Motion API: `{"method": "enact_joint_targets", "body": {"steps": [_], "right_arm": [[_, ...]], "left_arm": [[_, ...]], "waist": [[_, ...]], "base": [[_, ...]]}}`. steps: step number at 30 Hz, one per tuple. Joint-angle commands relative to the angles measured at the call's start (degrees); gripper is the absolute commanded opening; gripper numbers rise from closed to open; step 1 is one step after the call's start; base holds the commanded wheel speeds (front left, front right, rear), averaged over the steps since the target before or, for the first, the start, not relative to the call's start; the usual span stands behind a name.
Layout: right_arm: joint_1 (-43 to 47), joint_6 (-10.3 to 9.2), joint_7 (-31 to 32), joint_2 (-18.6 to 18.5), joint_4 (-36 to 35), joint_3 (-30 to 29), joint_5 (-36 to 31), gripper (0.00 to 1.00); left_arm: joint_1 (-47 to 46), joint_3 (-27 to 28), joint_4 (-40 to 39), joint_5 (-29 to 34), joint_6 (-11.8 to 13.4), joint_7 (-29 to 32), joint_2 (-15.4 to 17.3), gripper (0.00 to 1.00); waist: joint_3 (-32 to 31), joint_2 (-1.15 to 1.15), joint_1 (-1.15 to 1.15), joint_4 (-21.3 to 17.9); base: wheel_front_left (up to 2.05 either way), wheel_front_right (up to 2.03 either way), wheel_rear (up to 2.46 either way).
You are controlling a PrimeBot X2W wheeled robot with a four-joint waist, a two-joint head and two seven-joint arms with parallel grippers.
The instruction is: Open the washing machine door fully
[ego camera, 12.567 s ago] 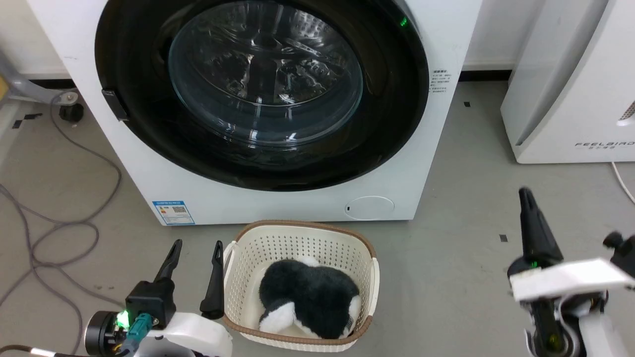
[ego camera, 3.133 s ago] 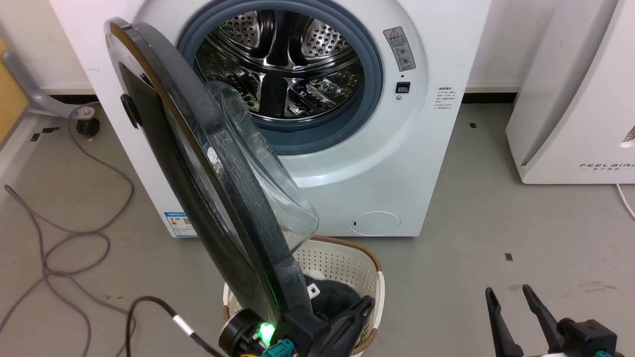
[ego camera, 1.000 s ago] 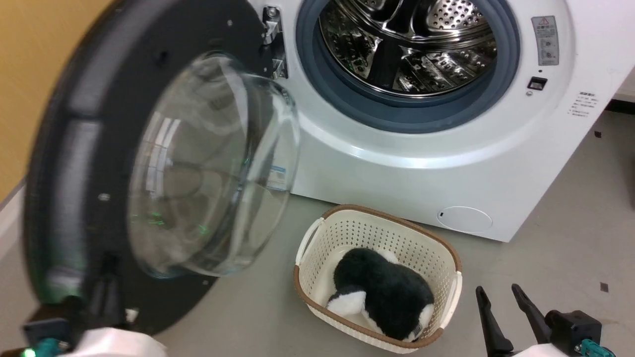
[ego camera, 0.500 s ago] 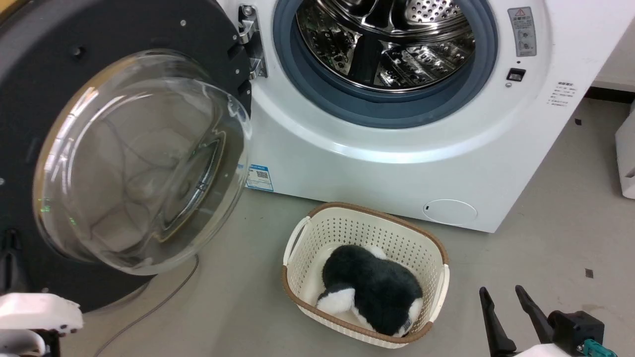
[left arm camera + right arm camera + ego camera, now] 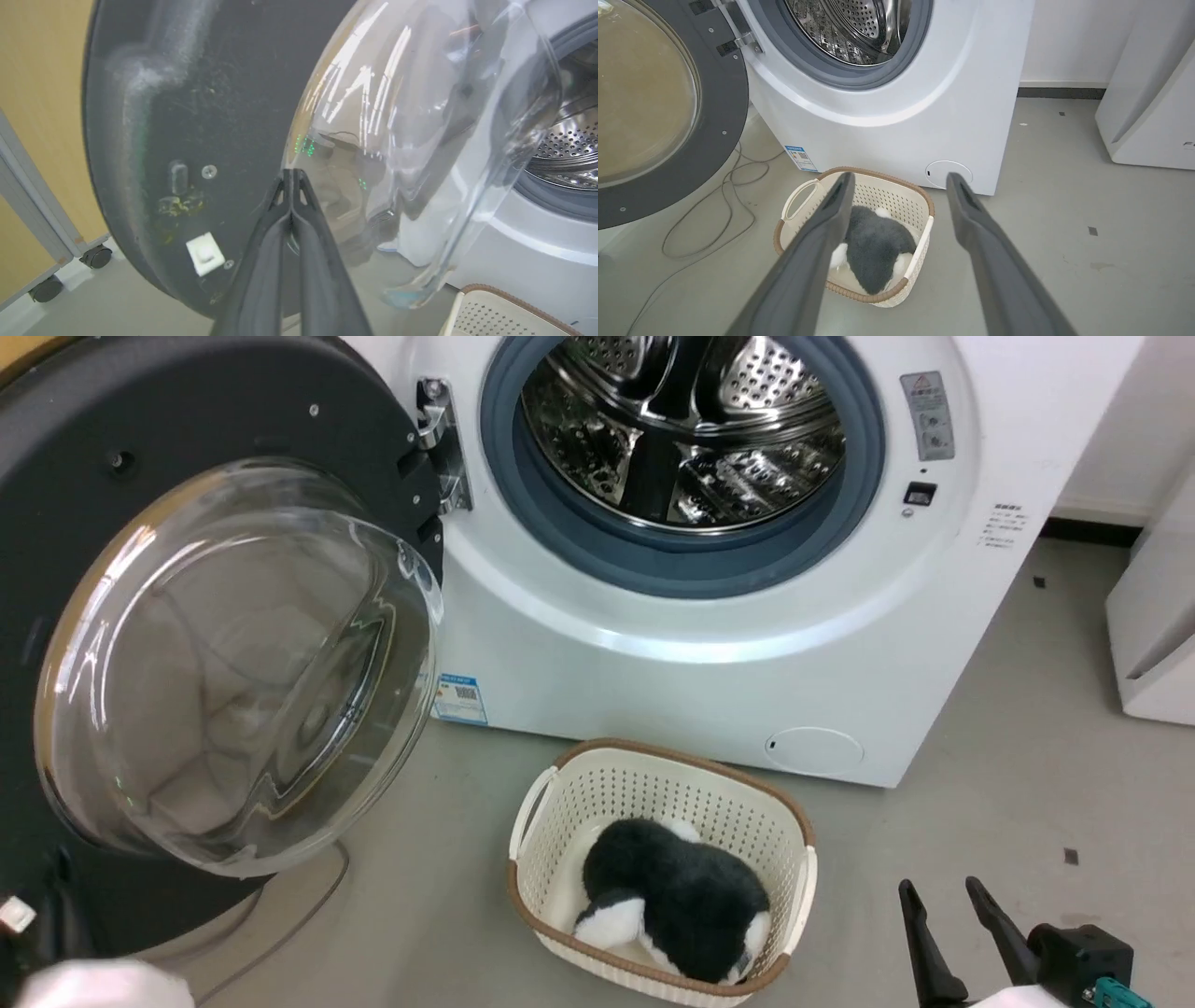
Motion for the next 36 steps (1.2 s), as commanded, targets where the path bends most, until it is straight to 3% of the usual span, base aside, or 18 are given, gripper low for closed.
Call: {"method": "enact_joint_targets", "body": {"steps": [1,4,5,6,7,8,9,15,25,36], "right_arm": [[0.33,0.03,-0.37,0.15,0.24,0.19,0.36,1.0],[0.83,0.03,-0.61,0.15,0.29,-0.22,0.36,1.0],[0.92,0.03,-0.69,0.15,0.21,-0.34,0.26,1.0],[0.99,0.03,-0.71,0.15,0.14,-0.39,0.17,1.0],[1.06,0.03,-0.76,0.15,0.05,-0.43,0.09,1.0],[1.19,0.03,-0.78,0.15,-0.04,-0.46,0.0,1.0],[1.35,0.03,-0.75,0.15,-0.17,-0.51,-0.19,1.0],[1.71,0.03,-0.18,0.15,-1.38,-0.76,-1.71,1.0],[2.76,0.03,1.83,0.15,-6.5,-0.9,-4.95,1.0],[4.42,0.03,4.93,0.15,-12.41,-0.64,-6.71,1.0]], "left_arm": [[3.34,-0.24,-2.43,0.17,0.79,-0.2,-1.36,0.0],[8.1,-0.94,-7.0,0.23,1.38,0.45,-2.85,0.0],[9.38,-1.32,-8.36,0.16,1.41,0.81,-3.33,0.07],[10.4,-1.62,-9.48,0.2,1.52,1.1,-3.64,0.32],[11.34,-2.08,-10.52,0.47,1.67,1.37,-3.9,0.49],[12.18,-2.75,-11.48,0.77,1.79,1.7,-4.25,0.95],[12.87,-3.53,-12.42,1.1,1.86,2.01,-4.62,1.0],[14.58,-8.73,-15.48,2.95,1.23,4.05,-6.06,1.0],[10.6,-16.25,-14.61,8.59,-0.87,6.16,-4.43,1.0],[6.74,-18.59,-10.13,8.69,-2.1,6.67,-4.73,1.0]], "waist": [[-0.95,0.0,0.0,-0.71],[-1.75,0.0,0.0,-0.94],[-1.85,0.0,0.0,-0.99],[-1.96,0.0,0.0,-1.06],[-2.15,0.0,0.0,-1.11],[-2.41,0.0,0.0,-1.16],[-2.56,0.0,0.0,-1.23],[-3.33,0.0,0.0,-2.68],[-4.19,0.0,0.0,-8.15],[-4.42,0.0,0.0,-13.2]], "base": [[0.0,0.0,0.0],[0.0,0.0,0.0],[0.0,0.0,0.0],[0.0,0.0,0.0],[0.0,0.0,0.0],[0.0,0.0,0.0],[0.0,0.0,0.0],[0.0,0.0,0.0],[0.0,0.0,0.0],[0.0,0.0,0.0]]}}
